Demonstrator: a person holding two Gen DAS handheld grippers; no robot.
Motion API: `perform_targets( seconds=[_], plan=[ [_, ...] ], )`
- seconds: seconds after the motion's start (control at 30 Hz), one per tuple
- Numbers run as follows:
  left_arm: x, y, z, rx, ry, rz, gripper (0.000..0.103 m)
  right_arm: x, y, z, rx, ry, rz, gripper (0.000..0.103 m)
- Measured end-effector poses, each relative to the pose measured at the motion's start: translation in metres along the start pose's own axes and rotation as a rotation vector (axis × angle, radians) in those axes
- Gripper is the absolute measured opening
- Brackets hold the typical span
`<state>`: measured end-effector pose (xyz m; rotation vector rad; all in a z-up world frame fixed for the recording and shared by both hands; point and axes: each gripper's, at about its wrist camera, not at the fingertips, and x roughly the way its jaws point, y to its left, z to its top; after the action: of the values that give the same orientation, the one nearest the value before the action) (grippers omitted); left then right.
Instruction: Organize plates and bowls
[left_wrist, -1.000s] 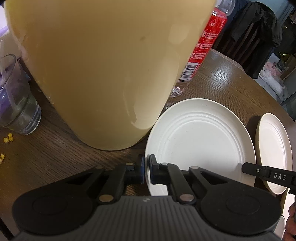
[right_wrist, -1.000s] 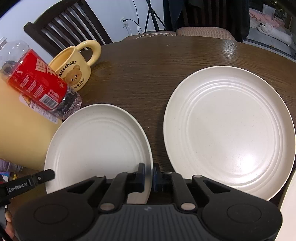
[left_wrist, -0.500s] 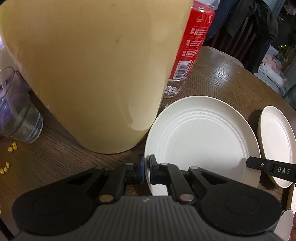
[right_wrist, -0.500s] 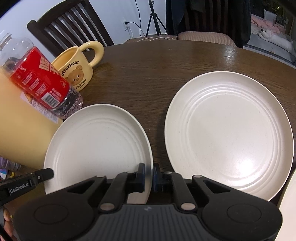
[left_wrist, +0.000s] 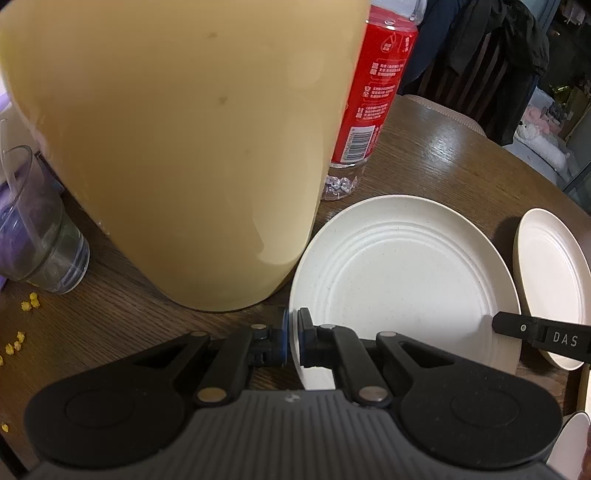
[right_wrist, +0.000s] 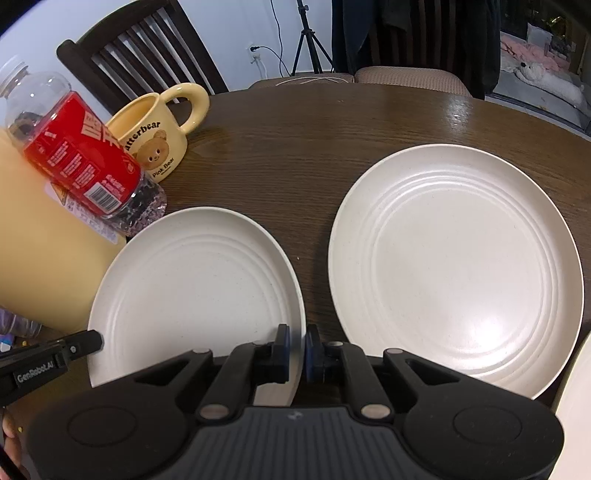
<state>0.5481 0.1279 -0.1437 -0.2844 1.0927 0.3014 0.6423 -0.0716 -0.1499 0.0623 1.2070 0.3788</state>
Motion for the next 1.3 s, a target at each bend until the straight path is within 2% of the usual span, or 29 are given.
perform_targets(
  seconds=[0.23,0.5,0.77,1.3],
  plan=[
    [0.004,0.007,0.000,-0.026,0.017,-0.011,0.007,0.003,0.000,0.001,-0.002,0.005,0.000,0.008],
    [0.004,0.004,-0.001,-0.012,-0.004,-0.003,0.007,0.004,0.004,0.000,-0.022,0.009,-0.008,0.011],
    [0.001,0.005,-0.004,-0.009,-0.018,-0.011,0.006,0.003,0.001,-0.002,-0.009,0.000,-0.002,0.009],
    [-0.026,0.002,-0.001,0.012,-0.058,-0.013,0.006,-0.024,0.002,-0.004,-0.012,-0.049,0.001,0.009]
  ],
)
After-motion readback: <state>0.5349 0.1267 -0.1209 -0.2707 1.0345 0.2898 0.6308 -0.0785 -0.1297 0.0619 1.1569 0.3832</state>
